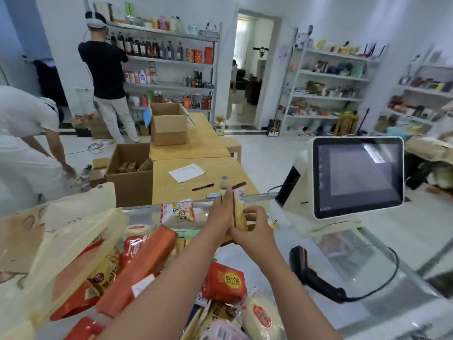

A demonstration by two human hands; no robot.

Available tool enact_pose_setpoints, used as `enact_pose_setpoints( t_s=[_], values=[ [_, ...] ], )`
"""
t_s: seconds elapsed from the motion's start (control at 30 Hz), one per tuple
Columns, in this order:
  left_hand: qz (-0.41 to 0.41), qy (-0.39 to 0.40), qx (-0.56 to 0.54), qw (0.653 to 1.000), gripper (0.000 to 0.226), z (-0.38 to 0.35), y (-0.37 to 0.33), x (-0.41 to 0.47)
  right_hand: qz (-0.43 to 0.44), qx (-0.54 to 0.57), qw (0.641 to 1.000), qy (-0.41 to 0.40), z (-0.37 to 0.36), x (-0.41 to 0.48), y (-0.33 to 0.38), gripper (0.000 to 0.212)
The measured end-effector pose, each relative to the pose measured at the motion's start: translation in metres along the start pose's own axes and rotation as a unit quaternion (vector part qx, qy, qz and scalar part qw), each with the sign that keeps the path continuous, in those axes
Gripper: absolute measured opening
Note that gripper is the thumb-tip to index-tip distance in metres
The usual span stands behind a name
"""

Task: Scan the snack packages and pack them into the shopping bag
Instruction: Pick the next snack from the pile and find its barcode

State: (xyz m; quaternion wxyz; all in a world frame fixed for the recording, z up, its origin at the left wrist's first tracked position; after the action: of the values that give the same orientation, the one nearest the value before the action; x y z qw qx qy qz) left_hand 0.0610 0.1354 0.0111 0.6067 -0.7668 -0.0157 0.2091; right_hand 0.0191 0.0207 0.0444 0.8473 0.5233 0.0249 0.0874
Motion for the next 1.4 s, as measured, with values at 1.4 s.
enact_pose_setpoints(
  t_s=[1.4],
  values=[
    [-0.023, -0.047, 0.378, 0.924, 0.046, -0.117, 0.164, 0.053, -0.003, -0.324, 0.934, 0.149, 0.164, 0.022, -0.218, 0.015]
  ],
)
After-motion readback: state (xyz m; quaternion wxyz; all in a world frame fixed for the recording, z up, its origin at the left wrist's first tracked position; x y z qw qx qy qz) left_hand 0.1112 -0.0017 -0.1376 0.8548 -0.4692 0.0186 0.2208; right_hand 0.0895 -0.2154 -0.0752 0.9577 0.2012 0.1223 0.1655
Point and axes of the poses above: each hand's wrist, its own x-axis towards the middle knuckle, its own z-axis out of the back of the hand, y = z × x, the point moved 7 cm from there along x, towards the middle knuckle, and after that the axes turned 11 degrees about -x, right-handed, at the moved point
